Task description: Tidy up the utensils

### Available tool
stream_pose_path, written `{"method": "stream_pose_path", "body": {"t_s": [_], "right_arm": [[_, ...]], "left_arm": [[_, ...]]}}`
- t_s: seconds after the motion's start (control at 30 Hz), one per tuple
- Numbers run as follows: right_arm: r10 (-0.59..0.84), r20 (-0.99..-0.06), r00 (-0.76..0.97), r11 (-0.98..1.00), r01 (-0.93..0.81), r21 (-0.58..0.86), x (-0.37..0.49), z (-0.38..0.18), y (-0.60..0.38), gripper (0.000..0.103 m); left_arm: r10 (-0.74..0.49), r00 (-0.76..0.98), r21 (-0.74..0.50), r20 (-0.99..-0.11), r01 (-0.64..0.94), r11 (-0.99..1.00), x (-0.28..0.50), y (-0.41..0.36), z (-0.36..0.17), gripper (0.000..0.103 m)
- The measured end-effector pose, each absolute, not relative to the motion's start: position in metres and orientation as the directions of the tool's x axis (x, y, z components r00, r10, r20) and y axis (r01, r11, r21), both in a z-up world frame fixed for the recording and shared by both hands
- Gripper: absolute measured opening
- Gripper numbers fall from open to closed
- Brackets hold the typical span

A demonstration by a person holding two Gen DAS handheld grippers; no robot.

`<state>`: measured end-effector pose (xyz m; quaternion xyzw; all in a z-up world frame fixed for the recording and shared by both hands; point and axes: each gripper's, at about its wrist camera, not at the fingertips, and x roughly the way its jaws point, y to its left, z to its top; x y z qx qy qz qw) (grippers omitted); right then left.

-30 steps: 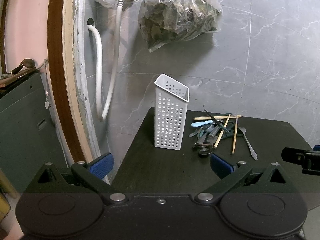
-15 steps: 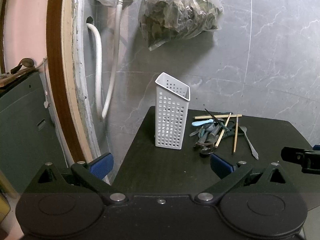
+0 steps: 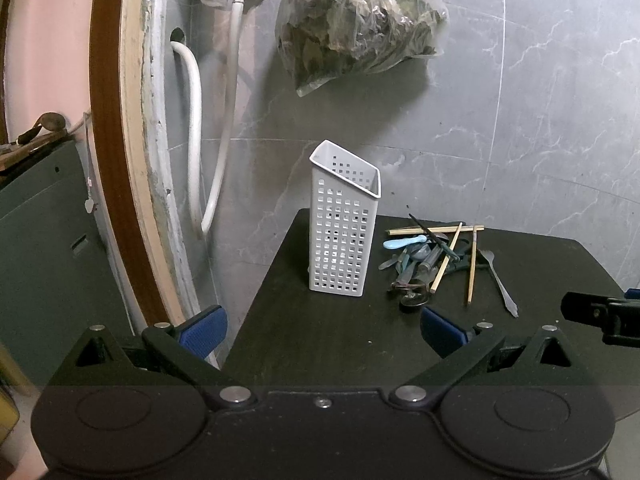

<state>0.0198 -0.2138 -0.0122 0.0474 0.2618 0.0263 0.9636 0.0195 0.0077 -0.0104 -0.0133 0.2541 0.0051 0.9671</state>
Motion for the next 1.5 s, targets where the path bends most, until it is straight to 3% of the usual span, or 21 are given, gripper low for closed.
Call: {"method": "stream_pose_path", "body": {"t_s": [0.73, 1.0, 1.13, 1.37, 1.5], "right_arm": [[0.065, -0.533, 0.844, 0.994, -0.008, 0.109, 0.028, -0.018, -0.210, 0.103], [0.069, -0.569, 0.820, 0.994, -0.008, 0.109, 0.028, -0.026, -0.206, 0.103], [0.059, -0.576, 0.815, 0.995, 0.001, 0.104, 0.030, -0.027, -0.210, 0.103], [0.033, -0.610, 0.792, 0.994, 0.038, 0.103, 0.045, -0.036, -0.235, 0.103], [0.032, -0.610, 0.792, 0.995, 0.032, 0.093, 0.063, -0.039, -0.256, 0.103]], "left_arm": [[-0.015, 0.851, -0.024, -0.526, 0.003, 1.000, 0.033, 0.010, -0.016, 0.102], [0.087, 0.769, 0.035, -0.634, -0.084, 0.996, 0.051, 0.021, -0.038, 0.102], [0.135, 0.796, 0.059, -0.590, -0.124, 0.991, 0.060, 0.025, -0.037, 0.102], [0.101, 0.884, 0.095, -0.456, -0.065, 0.993, 0.115, -0.003, -0.034, 0.102], [0.126, 0.895, 0.172, -0.428, -0.056, 0.984, 0.162, -0.028, -0.048, 0.102]]}}
